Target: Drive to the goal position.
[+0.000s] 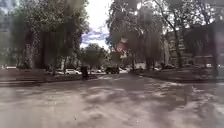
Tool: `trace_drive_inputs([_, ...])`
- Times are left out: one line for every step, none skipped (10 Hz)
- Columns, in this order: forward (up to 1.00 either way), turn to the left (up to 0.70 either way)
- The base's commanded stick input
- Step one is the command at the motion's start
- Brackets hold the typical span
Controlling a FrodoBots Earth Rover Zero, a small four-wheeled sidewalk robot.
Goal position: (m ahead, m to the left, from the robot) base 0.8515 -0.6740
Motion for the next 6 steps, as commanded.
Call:
trace_drive_inputs([0.85, 0.0])
trace_drive_inputs([0.85, 0.0])
trace_drive_inputs([0.85, 0.0])
trace_drive_inputs([0.85, 0.0])
trace_drive_inputs([0.85, 0.0])
trace_drive_inputs([0.85, 0.0])
